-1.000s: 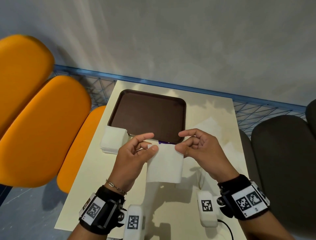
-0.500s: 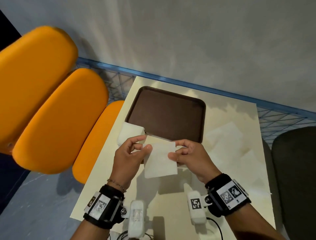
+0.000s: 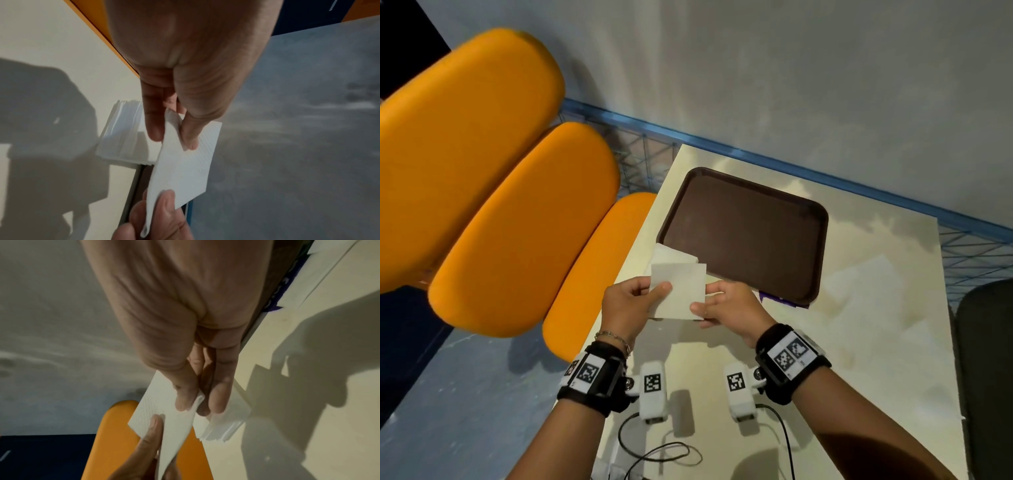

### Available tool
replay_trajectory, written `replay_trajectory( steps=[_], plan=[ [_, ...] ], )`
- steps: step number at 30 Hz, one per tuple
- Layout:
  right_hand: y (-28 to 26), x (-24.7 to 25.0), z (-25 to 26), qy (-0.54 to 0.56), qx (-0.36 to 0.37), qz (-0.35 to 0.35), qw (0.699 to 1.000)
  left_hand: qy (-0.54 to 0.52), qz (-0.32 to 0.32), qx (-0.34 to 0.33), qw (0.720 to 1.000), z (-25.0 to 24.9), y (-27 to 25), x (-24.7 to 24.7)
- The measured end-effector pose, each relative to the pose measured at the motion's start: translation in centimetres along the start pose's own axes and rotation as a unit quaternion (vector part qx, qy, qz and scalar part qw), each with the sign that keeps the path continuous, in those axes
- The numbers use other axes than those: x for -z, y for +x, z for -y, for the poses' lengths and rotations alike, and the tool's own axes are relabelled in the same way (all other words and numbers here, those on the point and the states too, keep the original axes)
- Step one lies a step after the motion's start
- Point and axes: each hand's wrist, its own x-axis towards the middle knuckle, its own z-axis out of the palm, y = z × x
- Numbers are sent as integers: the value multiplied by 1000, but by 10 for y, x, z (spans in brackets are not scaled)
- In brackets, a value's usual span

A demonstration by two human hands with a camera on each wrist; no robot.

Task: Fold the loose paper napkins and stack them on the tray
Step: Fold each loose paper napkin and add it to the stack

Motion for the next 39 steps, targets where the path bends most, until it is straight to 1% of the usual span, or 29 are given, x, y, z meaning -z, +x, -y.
replay_trajectory(
  steps=[4,8,12,16,22,26,29,31,34,36,37,39],
  plan=[
    [28,-13,-1,-1,-14,-21,1000,20,-26,10,999,5,31,4],
    [49,-25,0,15,-14,-51,998,95,-11,27,995,16,59,10],
    [61,-35,-5,24,-20,-79,996,171,-36,-26,984,21,78,12],
    [73,-37,-14,-2,-26,-108,994,209,-37,-43,976,21,88,6],
    [78,-34,-19,-23,-38,-115,992,243,-29,-43,969,27,94,3],
    [78,-30,-22,-65,-47,-124,989,271,-32,-49,961,29,91,0],
    [73,-26,-22,-80,-51,-126,988,306,-41,-55,950,29,89,-3],
    [65,-18,-25,-90,-53,-123,987,326,-61,-55,942,27,88,-4],
    [44,6,-38,-96,-48,-138,985,356,-94,-70,927,25,82,-6],
    [18,33,-50,-168,-40,-131,976,372,-116,-95,916,24,75,-10],
    [3,49,-59,-186,-42,-130,973,374,-124,-116,912,23,68,-14],
    [-29,82,-86,-178,-49,-152,971,363,-120,-167,909,20,51,-28]
  ],
)
